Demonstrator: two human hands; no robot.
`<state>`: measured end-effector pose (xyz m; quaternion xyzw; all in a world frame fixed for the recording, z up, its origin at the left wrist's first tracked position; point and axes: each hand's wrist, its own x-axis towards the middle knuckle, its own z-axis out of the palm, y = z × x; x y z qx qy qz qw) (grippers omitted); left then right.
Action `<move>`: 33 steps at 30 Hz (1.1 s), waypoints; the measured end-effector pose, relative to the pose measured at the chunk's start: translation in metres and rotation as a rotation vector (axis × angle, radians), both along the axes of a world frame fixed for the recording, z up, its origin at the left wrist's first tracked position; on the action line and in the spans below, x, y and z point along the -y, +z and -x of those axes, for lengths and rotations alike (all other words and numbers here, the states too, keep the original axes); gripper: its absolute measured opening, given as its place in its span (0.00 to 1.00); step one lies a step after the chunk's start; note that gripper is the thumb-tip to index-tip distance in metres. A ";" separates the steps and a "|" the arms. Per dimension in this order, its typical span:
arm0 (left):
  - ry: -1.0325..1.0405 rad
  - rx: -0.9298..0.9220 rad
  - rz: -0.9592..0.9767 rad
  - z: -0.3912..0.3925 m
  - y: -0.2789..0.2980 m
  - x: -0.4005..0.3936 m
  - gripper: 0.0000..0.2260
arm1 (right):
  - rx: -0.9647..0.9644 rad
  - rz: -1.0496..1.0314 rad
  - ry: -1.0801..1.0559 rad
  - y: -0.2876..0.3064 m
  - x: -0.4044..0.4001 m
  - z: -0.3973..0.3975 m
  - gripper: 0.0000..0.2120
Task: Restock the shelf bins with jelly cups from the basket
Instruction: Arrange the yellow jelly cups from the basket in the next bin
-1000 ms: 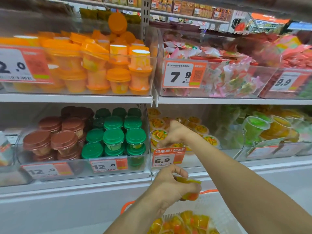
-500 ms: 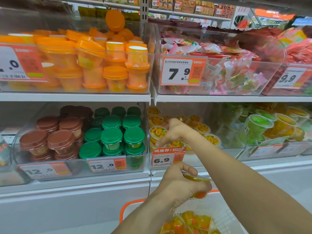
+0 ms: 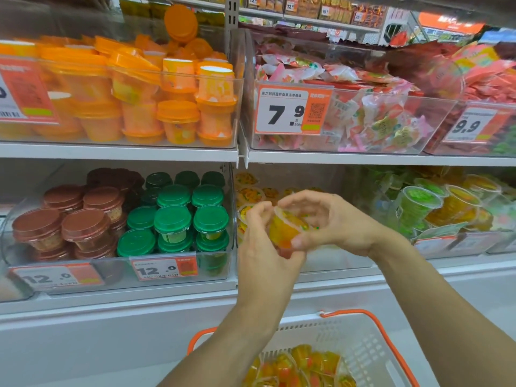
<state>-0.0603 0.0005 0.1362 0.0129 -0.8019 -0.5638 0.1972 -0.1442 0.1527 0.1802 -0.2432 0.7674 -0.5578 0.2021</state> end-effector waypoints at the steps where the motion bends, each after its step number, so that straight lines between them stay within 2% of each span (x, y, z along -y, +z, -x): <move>1: 0.017 -0.008 0.124 0.002 -0.002 0.000 0.36 | 0.019 0.052 -0.070 -0.002 0.000 0.006 0.28; 3: 0.019 0.036 0.437 0.006 -0.006 -0.001 0.34 | -0.015 0.047 -0.252 -0.008 0.002 0.025 0.26; 5: -0.020 0.142 0.651 0.008 -0.009 0.001 0.31 | -0.143 -0.133 -0.441 -0.019 0.009 0.058 0.22; 8: -0.051 0.237 0.809 0.005 -0.012 0.001 0.30 | -0.200 -0.253 -0.611 -0.044 0.024 0.114 0.21; 12: -0.041 0.288 0.902 0.008 -0.011 0.000 0.29 | -0.203 -0.427 -0.622 -0.065 0.043 0.158 0.30; 15: -0.057 0.309 0.927 0.012 -0.013 0.000 0.28 | -0.283 -0.513 -0.600 -0.071 0.054 0.170 0.32; 19: 0.012 0.191 0.891 0.018 -0.027 0.004 0.27 | -0.321 -0.588 -0.526 -0.072 0.060 0.173 0.31; 21: 0.050 0.135 0.881 0.020 -0.032 0.003 0.26 | -0.294 -0.560 -0.516 -0.071 0.058 0.171 0.30; 25: 0.095 -0.053 0.776 0.014 -0.026 -0.002 0.21 | -0.243 -0.417 -0.609 -0.063 0.047 0.155 0.25; 29: 0.009 -0.320 0.555 0.007 -0.021 -0.004 0.06 | -0.439 -0.238 -0.803 -0.046 0.025 0.104 0.10; 31: -0.085 -0.345 0.498 0.003 -0.027 -0.006 0.02 | -0.554 -0.118 -0.900 -0.041 0.015 0.064 0.05; 33: -0.186 -0.276 0.507 -0.005 -0.045 -0.009 0.03 | -0.634 0.050 -0.974 -0.049 0.008 0.021 0.06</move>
